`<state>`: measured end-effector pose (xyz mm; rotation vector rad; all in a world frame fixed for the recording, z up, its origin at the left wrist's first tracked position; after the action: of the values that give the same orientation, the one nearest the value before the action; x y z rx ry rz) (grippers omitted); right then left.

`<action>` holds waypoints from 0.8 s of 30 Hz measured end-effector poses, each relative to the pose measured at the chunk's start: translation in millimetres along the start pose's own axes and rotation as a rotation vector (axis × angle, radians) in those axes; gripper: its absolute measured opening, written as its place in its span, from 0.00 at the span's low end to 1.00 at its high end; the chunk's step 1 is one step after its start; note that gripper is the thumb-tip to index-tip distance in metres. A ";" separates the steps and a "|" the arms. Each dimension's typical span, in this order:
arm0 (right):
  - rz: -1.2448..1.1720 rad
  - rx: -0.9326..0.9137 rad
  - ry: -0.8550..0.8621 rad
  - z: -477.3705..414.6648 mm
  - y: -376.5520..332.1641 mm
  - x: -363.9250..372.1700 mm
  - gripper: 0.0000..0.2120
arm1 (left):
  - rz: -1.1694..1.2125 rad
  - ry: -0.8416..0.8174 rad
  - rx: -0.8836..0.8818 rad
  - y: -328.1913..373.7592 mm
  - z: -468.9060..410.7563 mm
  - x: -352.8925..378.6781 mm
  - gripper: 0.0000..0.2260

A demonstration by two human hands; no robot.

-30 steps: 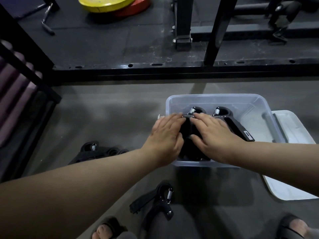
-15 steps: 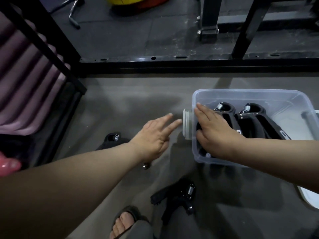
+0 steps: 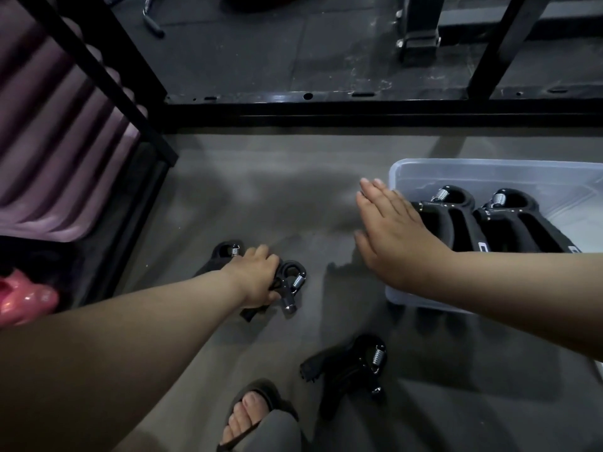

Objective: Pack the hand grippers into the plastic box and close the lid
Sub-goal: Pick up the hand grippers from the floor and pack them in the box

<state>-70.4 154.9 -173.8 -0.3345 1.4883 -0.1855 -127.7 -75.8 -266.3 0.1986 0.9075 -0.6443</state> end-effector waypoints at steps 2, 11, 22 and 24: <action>0.018 -0.003 -0.020 -2.3 -2.6 5.0 0.30 | -0.024 0.022 0.014 1.4 -0.7 -1.3 0.29; 0.140 -0.038 -0.016 -2.1 -1.8 15.6 0.38 | 0.062 0.139 0.090 16.7 -8.8 -14.8 0.18; 0.191 -0.017 -0.025 -1.2 -1.4 18.0 0.33 | -0.047 0.023 0.090 26.7 -17.1 -10.5 0.32; 0.193 -0.018 -0.021 -0.9 -1.2 17.7 0.33 | -0.060 0.027 0.073 27.8 -19.1 -10.4 0.31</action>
<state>-69.7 148.0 -190.1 -0.2047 1.4929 -0.0149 -128.5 -41.2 -272.7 0.2463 0.9193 -0.7321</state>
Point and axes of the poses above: each hand's wrist, its own z-axis away from the middle knuckle, its own x-axis out of the palm, y = z × x, the point moved 4 cm from there along -z, towards the middle knuckle, and after that the axes turned 1 degree about -z, right-handed, at the moved point
